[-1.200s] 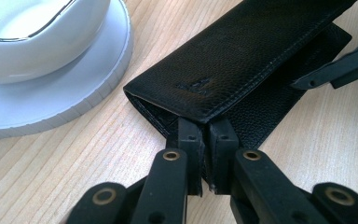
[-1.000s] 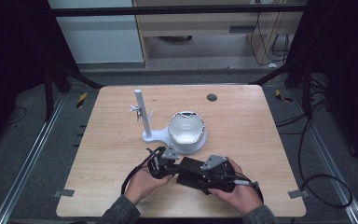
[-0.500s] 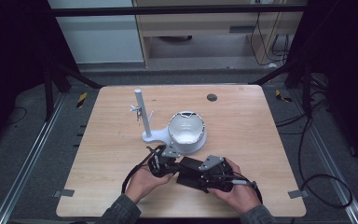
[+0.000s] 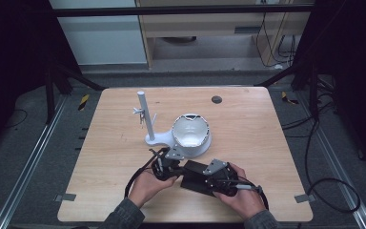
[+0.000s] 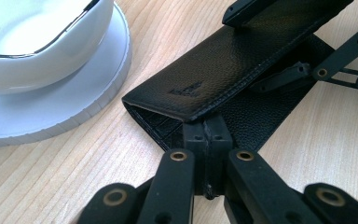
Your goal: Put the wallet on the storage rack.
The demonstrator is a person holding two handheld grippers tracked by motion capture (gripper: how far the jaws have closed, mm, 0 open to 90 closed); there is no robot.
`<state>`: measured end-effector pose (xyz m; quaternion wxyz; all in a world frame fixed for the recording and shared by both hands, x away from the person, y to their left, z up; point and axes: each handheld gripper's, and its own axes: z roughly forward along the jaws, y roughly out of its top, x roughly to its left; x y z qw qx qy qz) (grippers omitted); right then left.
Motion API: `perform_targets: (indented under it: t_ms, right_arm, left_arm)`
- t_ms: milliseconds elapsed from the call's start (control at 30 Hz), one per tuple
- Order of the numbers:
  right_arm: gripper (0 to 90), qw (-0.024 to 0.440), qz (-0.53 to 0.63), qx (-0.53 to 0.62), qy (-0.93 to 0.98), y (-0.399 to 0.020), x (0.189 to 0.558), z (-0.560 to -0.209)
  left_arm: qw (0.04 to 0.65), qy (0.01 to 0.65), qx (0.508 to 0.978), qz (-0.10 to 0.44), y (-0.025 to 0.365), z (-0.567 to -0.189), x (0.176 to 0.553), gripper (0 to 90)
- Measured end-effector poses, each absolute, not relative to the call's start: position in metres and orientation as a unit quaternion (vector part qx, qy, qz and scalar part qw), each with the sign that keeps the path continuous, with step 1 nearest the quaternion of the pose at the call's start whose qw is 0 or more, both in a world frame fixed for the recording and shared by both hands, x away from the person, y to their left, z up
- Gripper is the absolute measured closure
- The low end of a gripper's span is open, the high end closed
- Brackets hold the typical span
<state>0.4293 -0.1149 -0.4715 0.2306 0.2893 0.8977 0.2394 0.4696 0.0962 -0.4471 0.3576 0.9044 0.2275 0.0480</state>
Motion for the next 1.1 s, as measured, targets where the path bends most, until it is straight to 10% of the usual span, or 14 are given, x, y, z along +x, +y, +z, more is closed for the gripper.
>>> perform_targets:
  t_ms: [633,900,1100]
  right_arm:
    - [50.4,0.250,0.230,0.279,0.898,-0.1140,0.4286,-0.4710]
    - [73.1,0.275,0.227,0.263,0.896,-0.1170,0.4281,-0.4684]
    - [83.2,0.304,0.239,0.231,0.893,-0.1229,0.4247,-0.4624]
  left_arm:
    - [0.358,0.223,0.905,0.047,0.0934,-0.4445,0.4685,90.0]
    - [0.358,0.230,0.903,0.062,0.0946,-0.4439,0.4676,88.9]
    - [0.355,0.243,0.898,0.087,0.1025,-0.4430,0.4655,56.0]
